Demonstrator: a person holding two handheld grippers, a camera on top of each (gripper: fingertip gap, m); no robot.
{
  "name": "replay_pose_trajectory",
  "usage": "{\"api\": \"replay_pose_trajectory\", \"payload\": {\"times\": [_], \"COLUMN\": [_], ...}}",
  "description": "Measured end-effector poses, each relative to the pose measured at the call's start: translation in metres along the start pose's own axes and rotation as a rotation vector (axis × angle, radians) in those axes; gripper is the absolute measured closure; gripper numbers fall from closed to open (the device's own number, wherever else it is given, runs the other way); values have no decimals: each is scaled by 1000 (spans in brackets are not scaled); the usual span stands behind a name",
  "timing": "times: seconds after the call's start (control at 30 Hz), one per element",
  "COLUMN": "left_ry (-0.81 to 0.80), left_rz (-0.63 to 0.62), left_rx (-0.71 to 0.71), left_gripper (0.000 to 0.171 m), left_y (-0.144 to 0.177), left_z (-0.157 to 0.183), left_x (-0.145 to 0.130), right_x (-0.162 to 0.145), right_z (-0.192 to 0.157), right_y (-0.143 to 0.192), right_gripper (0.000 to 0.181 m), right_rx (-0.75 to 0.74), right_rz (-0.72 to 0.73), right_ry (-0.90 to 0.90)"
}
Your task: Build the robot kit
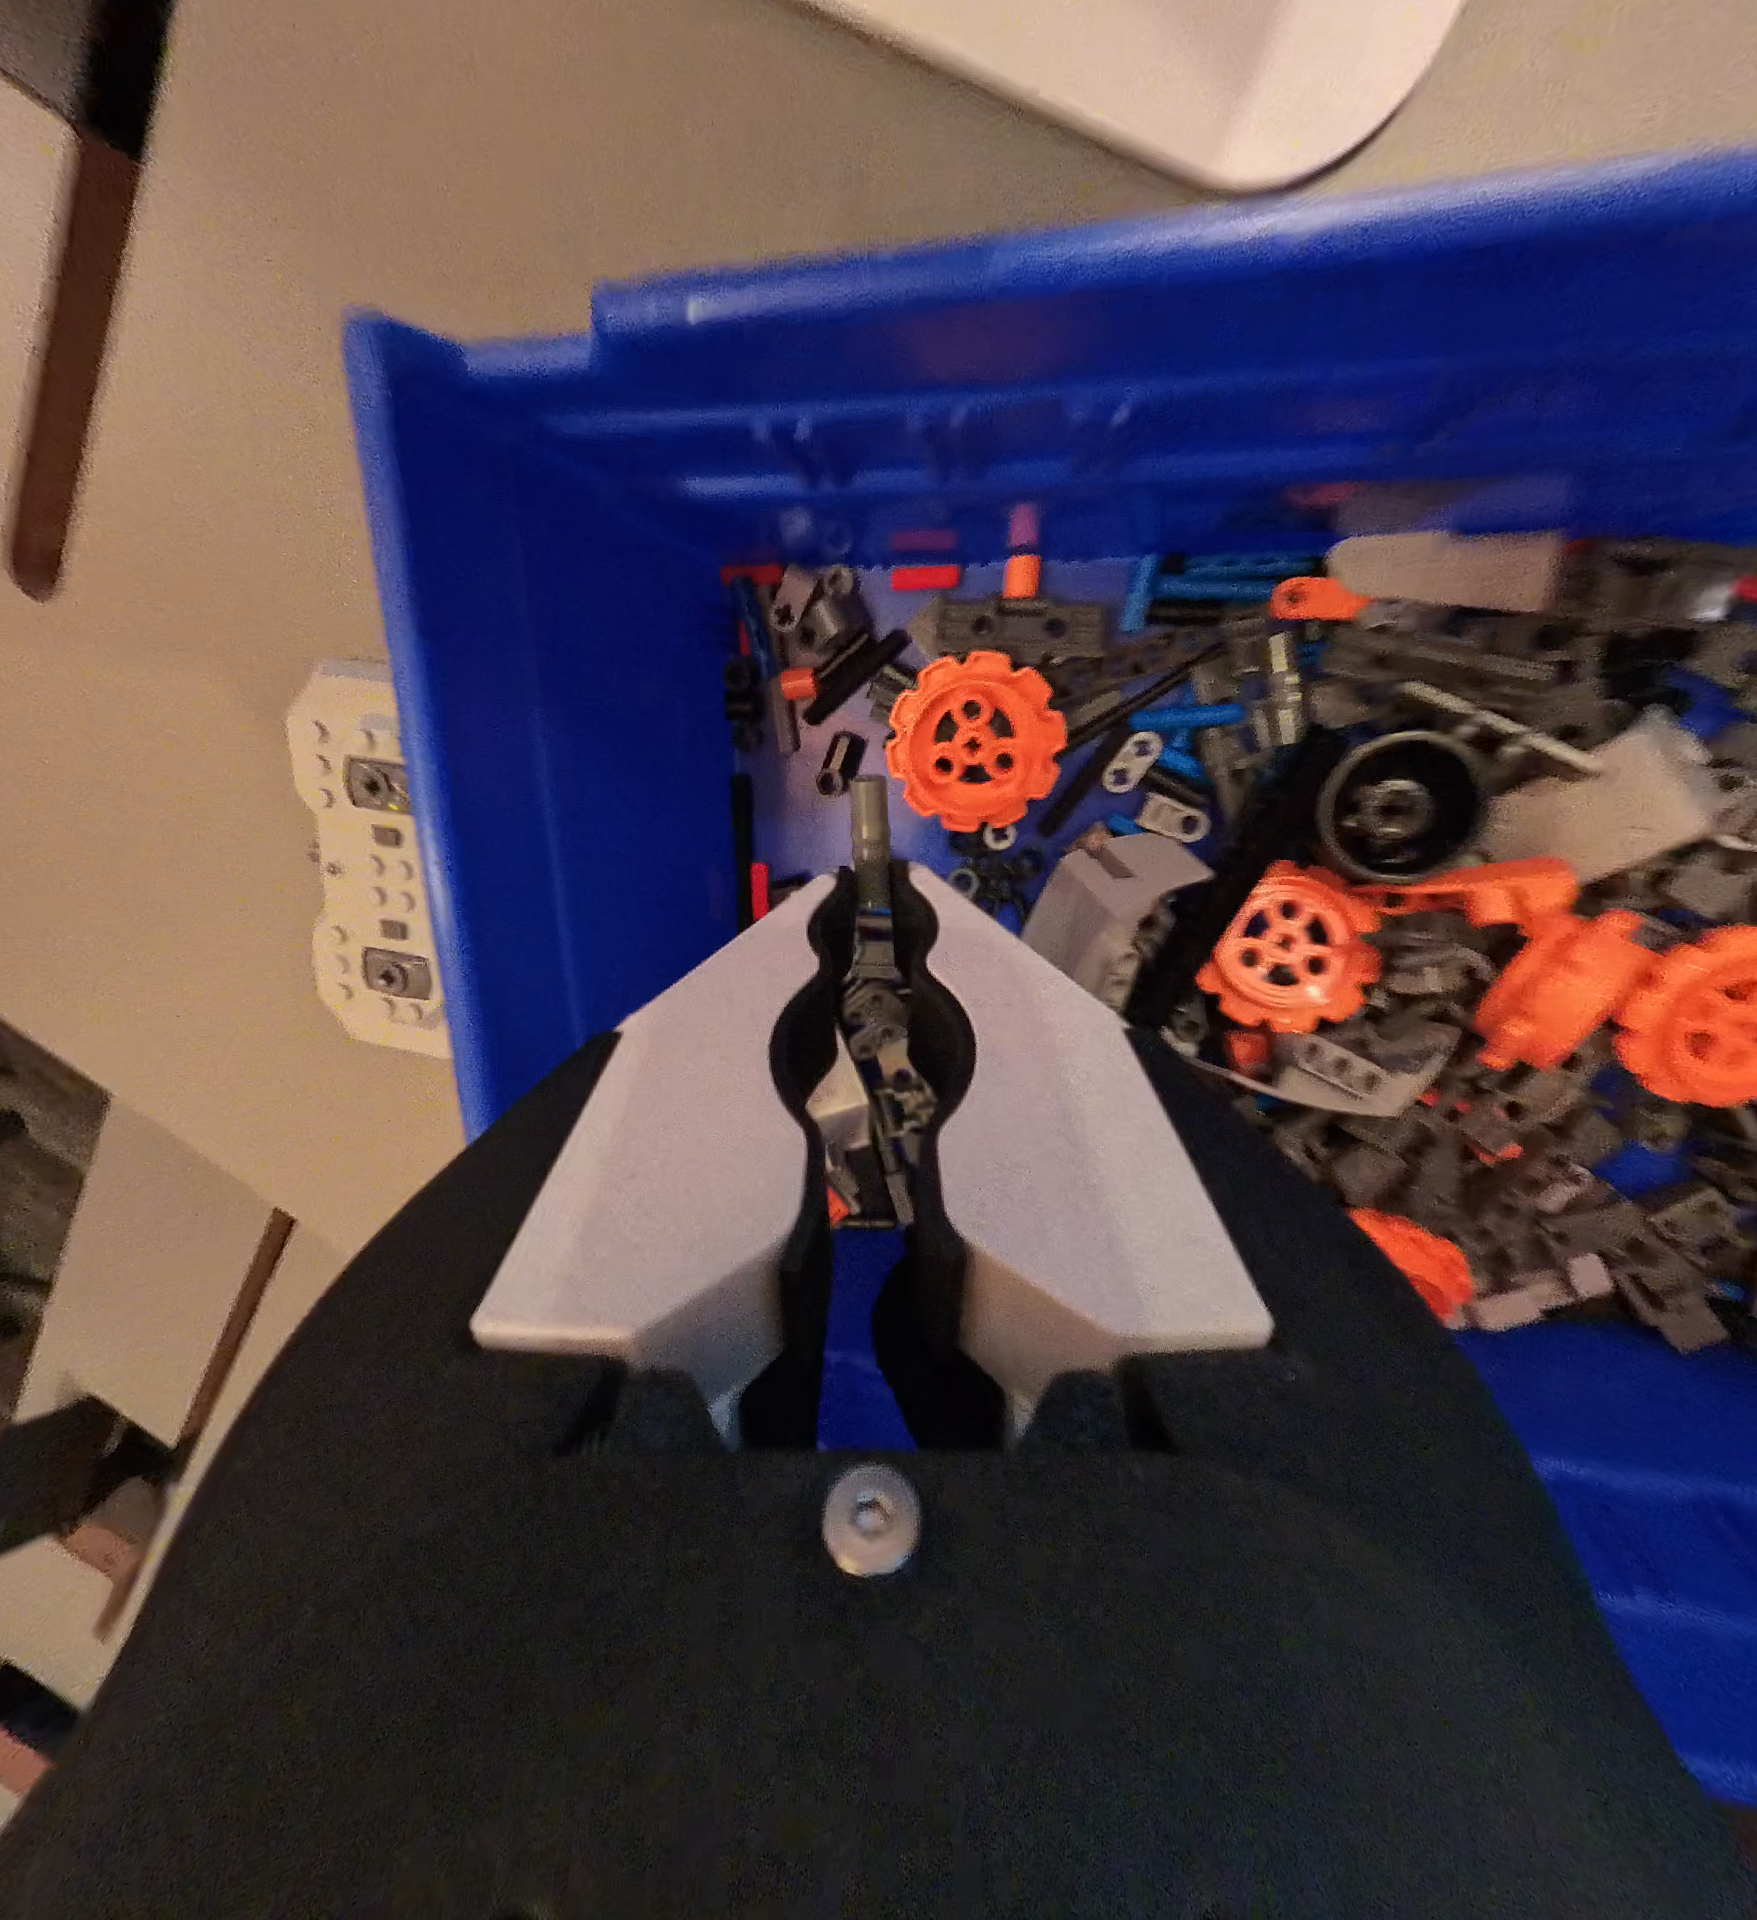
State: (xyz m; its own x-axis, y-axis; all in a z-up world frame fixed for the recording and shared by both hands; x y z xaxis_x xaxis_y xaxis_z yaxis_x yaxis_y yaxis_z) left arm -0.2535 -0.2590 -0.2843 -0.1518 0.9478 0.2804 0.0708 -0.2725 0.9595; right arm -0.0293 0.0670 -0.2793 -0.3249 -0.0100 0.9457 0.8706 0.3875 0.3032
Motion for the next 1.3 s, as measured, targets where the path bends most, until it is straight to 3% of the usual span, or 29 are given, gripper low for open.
{"api": "replay_pose_trajectory", "payload": {"times": [0.13, 0.23, 0.33, 0.4, 0.47, 0.53, 0.67, 0.83, 0.93, 1.03, 1.3], "left_ry": [-67, -144, -238, -310, -334, -323, -245, -228, -217, -202, -233], "left_rz": [142, 225, 222, 196, 136, 85, -81, -129, -115, -80, 58], "left_rx": [-63, -196, -286, -264, -329, -335, -416, -411, -410, -401, -381], "left_gripper": [168, 168, 167, 168, 167, 168, 168, 168, 167, 156, 152], "left_y": [47, 62, 51, 37, 10, -23, -82, -106, -106, -99, -28], "left_z": [49, 126, 207, 239, 269, 279, 290, 299, 298, 293, 260], "left_x": [50, 106, 144, 164, 173, 180, 165, 163, 165, 168, 168], "right_x": [1, 1, 3, 4, 5, 5, 7, 8, 9, 10, 9], "right_z": [-1, -1, 0, -1, -1, 1, 7, 9, 9, 8, 7], "right_y": [0, 0, 2, 3, 4, 6, 9, 10, 10, 10, 9], "right_gripper": [150, 149, 149, 149, 149, 149, 149, 149, 148, 147, 146], "right_rx": [6, 7, 8, 10, 13, 4, 1, 2, 6, 9, 17], "right_rz": [3, 5, 18, 24, 28, 33, 48, 58, 65, 69, 64], "right_ry": [1, 1, -8, -9, -8, -14, -62, -84, -87, -81, -80]}}
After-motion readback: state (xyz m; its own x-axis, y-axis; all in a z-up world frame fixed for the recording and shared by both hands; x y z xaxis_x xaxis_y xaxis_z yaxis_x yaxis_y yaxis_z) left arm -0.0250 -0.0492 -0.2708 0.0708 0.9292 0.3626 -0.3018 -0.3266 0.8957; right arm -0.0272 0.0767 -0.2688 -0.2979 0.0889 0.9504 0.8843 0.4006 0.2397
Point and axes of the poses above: each gripper's, where its closed fingertips meet, y back along the fingers, x out of its top, z = x × y across the jaws, the point moved 1 cm from there along y, back along the fingers, and after that the axes turned 10 degrees about -x, right-handed, at the moved point
